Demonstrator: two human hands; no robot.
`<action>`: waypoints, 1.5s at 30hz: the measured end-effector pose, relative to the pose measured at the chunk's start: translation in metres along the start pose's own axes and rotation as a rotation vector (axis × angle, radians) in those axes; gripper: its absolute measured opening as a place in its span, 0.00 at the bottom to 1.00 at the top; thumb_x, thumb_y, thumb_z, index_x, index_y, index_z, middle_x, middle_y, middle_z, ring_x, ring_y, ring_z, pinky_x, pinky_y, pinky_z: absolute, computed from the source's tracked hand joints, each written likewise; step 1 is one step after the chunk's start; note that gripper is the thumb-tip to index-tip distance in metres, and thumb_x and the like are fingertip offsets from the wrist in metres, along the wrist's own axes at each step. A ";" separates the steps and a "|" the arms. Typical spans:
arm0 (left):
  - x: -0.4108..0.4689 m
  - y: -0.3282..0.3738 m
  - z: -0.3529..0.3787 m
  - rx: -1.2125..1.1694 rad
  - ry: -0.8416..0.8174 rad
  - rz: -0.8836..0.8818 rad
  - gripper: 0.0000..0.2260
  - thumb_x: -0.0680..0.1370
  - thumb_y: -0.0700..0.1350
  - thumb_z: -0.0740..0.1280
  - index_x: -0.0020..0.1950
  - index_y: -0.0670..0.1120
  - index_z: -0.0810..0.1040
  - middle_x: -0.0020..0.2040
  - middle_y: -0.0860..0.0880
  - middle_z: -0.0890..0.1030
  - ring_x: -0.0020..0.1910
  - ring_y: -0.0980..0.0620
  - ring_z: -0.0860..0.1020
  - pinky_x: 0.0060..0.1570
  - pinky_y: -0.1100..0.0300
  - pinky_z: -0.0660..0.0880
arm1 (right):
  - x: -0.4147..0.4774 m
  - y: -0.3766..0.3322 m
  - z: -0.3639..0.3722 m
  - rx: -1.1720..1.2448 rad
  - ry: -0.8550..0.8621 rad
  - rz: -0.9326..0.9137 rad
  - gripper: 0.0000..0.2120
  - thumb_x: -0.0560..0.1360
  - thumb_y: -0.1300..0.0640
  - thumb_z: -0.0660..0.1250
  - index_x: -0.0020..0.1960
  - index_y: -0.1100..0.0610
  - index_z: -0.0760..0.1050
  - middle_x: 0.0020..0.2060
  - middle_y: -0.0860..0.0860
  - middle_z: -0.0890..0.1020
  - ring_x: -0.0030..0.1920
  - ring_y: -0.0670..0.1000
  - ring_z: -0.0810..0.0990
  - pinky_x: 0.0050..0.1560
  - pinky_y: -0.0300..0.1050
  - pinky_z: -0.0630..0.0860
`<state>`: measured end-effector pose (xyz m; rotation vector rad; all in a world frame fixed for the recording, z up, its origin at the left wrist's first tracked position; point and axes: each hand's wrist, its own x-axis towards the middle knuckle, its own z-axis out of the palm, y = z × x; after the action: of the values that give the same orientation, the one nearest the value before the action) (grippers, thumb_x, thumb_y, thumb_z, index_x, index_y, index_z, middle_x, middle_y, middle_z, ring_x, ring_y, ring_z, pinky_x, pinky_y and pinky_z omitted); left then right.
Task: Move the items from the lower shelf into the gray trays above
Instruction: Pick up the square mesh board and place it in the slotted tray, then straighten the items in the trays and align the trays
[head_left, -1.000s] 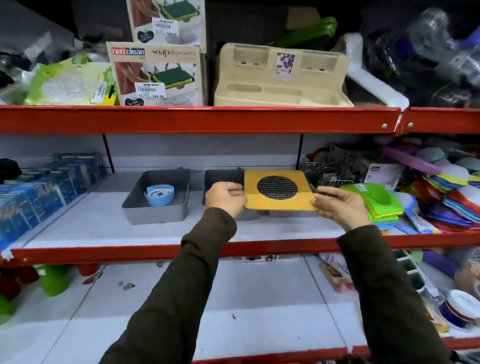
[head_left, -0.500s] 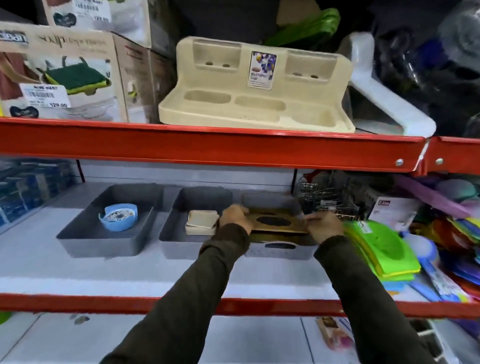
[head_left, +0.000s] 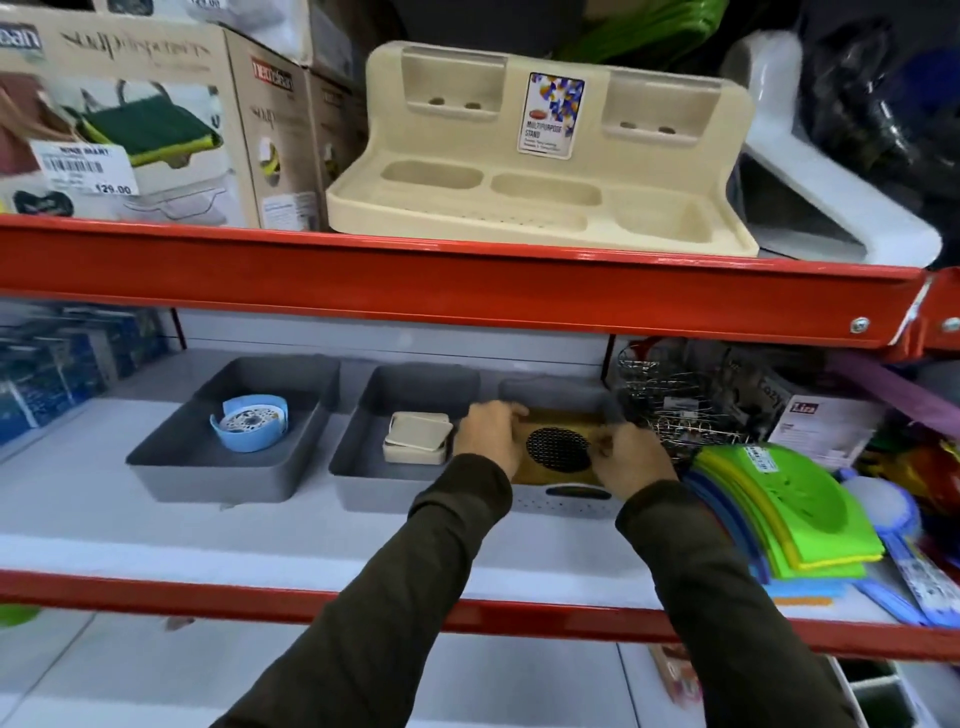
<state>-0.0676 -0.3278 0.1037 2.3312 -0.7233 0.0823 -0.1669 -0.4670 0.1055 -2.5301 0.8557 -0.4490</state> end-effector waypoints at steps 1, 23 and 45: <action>-0.001 -0.003 -0.006 0.004 0.016 0.023 0.13 0.79 0.39 0.64 0.62 0.46 0.81 0.59 0.41 0.84 0.59 0.40 0.82 0.63 0.46 0.78 | 0.001 -0.003 0.000 0.017 0.029 -0.038 0.11 0.77 0.57 0.64 0.56 0.60 0.79 0.51 0.60 0.84 0.52 0.61 0.82 0.57 0.51 0.78; 0.019 -0.256 -0.207 0.389 -0.048 -0.220 0.17 0.79 0.42 0.64 0.67 0.41 0.77 0.66 0.39 0.79 0.67 0.39 0.76 0.68 0.51 0.72 | -0.021 -0.303 0.148 0.006 -0.217 -0.533 0.22 0.77 0.64 0.61 0.69 0.51 0.71 0.68 0.55 0.75 0.67 0.57 0.73 0.72 0.54 0.67; 0.037 -0.300 -0.210 -0.694 -0.170 -0.488 0.23 0.84 0.47 0.51 0.69 0.32 0.72 0.65 0.31 0.77 0.63 0.35 0.78 0.68 0.45 0.73 | -0.018 -0.361 0.212 1.021 -0.422 0.223 0.12 0.77 0.61 0.57 0.36 0.58 0.73 0.33 0.56 0.77 0.38 0.53 0.76 0.41 0.43 0.70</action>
<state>0.1478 -0.0294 0.0939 1.7806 -0.1841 -0.5105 0.0887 -0.1347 0.0993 -1.4849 0.5252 -0.1800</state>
